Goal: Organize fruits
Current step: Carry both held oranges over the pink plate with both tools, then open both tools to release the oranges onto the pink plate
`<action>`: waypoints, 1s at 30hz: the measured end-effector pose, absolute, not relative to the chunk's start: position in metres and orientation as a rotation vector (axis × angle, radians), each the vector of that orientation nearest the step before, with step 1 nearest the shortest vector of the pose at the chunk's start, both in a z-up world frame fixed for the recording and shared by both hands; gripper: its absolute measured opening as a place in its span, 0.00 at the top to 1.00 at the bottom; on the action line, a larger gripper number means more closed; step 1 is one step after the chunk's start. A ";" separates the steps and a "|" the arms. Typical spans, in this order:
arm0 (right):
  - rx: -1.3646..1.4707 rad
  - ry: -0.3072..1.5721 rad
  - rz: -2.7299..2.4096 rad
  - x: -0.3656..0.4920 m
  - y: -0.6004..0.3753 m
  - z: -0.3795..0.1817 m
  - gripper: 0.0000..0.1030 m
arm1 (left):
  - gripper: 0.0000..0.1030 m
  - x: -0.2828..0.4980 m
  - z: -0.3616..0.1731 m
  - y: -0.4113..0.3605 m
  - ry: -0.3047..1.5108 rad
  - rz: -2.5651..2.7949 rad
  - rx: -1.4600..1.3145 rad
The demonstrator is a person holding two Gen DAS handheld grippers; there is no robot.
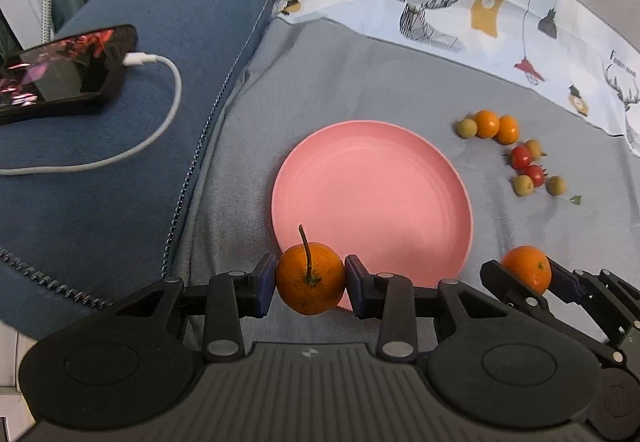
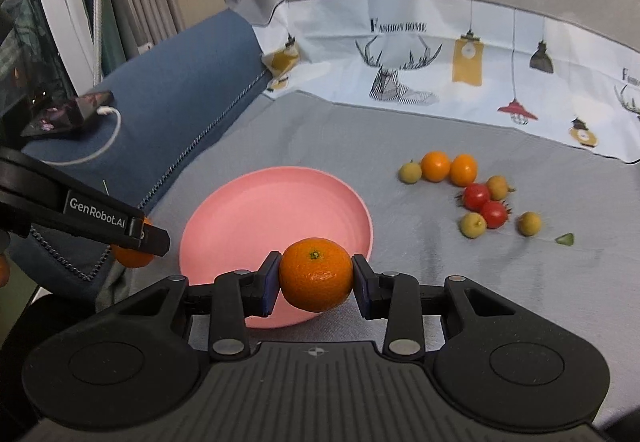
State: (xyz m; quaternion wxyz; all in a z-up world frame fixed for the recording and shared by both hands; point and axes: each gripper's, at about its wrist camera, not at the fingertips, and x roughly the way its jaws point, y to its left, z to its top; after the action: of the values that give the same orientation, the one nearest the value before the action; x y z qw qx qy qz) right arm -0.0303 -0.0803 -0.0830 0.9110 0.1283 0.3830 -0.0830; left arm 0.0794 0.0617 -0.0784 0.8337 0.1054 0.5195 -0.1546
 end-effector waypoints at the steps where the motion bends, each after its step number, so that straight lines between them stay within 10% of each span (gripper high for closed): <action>1: 0.262 0.796 -0.170 -0.026 -0.080 -0.087 0.62 | 0.60 0.083 -0.082 0.060 1.106 -0.326 0.230; 24: 0.135 0.858 -0.111 0.033 -0.082 -0.138 0.62 | 0.57 0.130 -0.138 0.030 1.161 -0.298 0.319; 28: 0.147 0.843 -0.077 0.037 -0.085 -0.135 0.49 | 0.00 0.132 -0.130 0.028 1.137 -0.300 0.316; 30: 0.167 0.825 -0.084 0.036 -0.089 -0.128 0.22 | 0.00 0.129 -0.121 0.030 1.101 -0.304 0.313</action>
State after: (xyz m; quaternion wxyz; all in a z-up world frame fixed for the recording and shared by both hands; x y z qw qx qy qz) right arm 0.0361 -0.0885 -0.1280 0.9118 0.0811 0.4004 -0.0409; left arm 0.1287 0.0298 -0.1214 0.8297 0.1473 0.5190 -0.1434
